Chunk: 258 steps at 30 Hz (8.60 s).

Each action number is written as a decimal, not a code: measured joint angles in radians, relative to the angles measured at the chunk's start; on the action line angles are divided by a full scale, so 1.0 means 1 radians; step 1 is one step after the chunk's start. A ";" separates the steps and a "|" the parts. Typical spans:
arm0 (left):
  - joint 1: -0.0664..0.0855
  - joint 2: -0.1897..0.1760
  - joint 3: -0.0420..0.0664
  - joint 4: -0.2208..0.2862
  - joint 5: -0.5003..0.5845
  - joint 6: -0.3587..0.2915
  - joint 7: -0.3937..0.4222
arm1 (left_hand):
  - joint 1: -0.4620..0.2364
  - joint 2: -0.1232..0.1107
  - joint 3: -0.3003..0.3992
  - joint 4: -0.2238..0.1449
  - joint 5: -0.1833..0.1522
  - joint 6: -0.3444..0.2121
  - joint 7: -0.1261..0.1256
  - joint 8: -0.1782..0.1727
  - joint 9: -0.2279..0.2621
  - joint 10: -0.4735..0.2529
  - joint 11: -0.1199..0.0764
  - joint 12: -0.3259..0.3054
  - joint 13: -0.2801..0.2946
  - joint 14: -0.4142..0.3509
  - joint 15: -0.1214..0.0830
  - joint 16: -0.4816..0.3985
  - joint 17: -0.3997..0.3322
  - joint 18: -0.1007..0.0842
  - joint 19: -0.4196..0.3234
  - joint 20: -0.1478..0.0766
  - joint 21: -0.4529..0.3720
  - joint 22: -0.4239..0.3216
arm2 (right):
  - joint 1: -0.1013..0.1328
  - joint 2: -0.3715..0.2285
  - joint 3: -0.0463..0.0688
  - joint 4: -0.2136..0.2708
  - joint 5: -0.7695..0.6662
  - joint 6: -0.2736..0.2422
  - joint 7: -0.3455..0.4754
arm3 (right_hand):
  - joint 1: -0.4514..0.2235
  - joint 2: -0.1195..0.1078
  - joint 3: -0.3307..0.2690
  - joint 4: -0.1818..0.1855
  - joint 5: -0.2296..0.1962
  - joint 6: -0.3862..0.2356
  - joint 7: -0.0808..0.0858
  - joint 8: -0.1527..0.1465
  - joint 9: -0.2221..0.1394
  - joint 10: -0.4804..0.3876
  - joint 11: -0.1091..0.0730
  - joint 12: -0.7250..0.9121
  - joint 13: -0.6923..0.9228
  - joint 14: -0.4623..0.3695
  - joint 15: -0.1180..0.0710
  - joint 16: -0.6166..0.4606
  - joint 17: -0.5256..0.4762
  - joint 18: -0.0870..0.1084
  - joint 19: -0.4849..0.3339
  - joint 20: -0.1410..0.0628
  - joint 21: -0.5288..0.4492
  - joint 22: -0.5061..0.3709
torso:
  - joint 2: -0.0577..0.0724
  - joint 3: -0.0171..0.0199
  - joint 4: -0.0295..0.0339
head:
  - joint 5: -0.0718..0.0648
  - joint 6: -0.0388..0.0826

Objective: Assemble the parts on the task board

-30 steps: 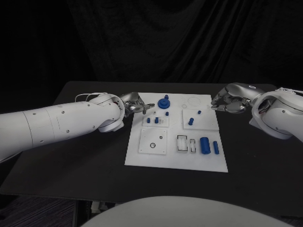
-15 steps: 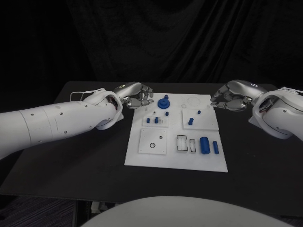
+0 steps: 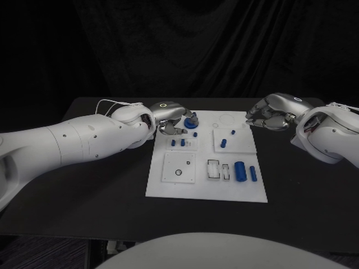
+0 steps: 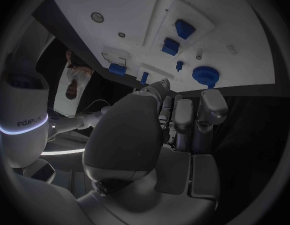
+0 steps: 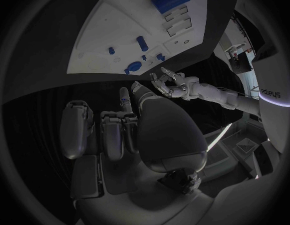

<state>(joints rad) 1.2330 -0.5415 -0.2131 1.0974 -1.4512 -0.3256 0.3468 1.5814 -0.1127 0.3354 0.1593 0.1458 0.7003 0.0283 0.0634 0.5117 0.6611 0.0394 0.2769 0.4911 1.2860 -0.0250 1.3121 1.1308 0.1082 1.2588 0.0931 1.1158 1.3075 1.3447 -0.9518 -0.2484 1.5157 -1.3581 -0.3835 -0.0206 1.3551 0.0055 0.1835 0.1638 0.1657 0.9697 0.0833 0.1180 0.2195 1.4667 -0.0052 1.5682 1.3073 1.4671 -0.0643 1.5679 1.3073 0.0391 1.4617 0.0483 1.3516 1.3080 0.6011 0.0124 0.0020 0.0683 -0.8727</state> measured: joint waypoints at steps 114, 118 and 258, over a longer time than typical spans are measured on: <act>0.000 0.171 0.000 -0.193 -0.225 0.096 -0.051 | -0.070 -0.019 0.049 -0.117 0.107 0.137 -0.044 0.002 -0.092 0.234 -0.009 -0.019 -0.057 0.059 -0.012 0.035 0.011 -0.016 0.078 -0.018 0.067 0.000 | -0.002 0.030 0.000 -0.005 0.003 0.022 -0.006 | 0.000 0.000 0.004 -0.010 0.000 0.003 -0.003 0.000 0.000 0.000 0.000 0.000 0.000 0.000 0.000 0.000 0.000 0.000 0.000 0.000 -0.012 0.000 | 0.040 0.0024 -0.0220 | 0.010 0.000; 0.000 0.171 0.000 -0.191 -0.225 0.099 -0.051 | -0.070 -0.019 0.049 -0.117 0.103 0.147 -0.036 0.009 -0.090 0.246 -0.008 -0.014 -0.049 0.059 -0.012 0.035 0.014 -0.016 0.078 -0.018 0.067 0.000 | -0.002 0.031 0.000 -0.005 0.003 0.022 -0.007 | 0.000 0.000 0.001 -0.012 0.000 0.004 -0.003 0.000 0.000 0.000 0.000 0.000 0.000 0.000 0.000 0.000 0.000 0.000 0.000 0.000 -0.012 0.000 | 0.040 0.0024 -0.0218 | 0.010 0.000; 0.013 0.020 0.001 -0.051 -0.225 0.074 -0.163 | -0.104 0.035 -0.001 -0.136 0.118 0.334 0.020 0.080 -0.001 0.354 -0.035 0.090 0.061 0.101 -0.036 0.062 0.034 -0.032 0.124 -0.029 0.149 0.000 | -0.013 0.012 0.000 -0.009 0.003 0.069 -0.034 | 0.000 0.000 0.001 -0.018 0.000 0.003 -0.003 -0.004 -0.001 0.000 0.000 0.000 0.001 0.000 0.000 0.000 0.000 0.000 0.000 0.000 -0.017 -0.001 | 0.037 0.0051 -0.0150 | 0.011 0.000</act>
<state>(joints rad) 1.2464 -0.5213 -0.2121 1.0460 -1.6764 -0.2518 0.1837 1.4775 -0.0773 0.3342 0.0231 0.2640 1.0346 0.0486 0.1430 0.5109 1.0149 0.0040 0.3665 0.5518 1.3867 -0.0606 1.3738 1.1650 0.0764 1.3833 0.0646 1.2646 1.3076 1.3315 -0.9403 -0.2484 1.5065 -1.3552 -0.3144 -0.0548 1.3553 0.0054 0.1850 0.1459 0.1657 0.9732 0.0798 0.1141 0.2185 1.4667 -0.0052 1.5682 1.3081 1.4671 -0.0642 1.5679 1.3073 0.0390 1.4617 0.0483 1.3349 1.3075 0.6383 0.0174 -0.0129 0.0796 -0.8728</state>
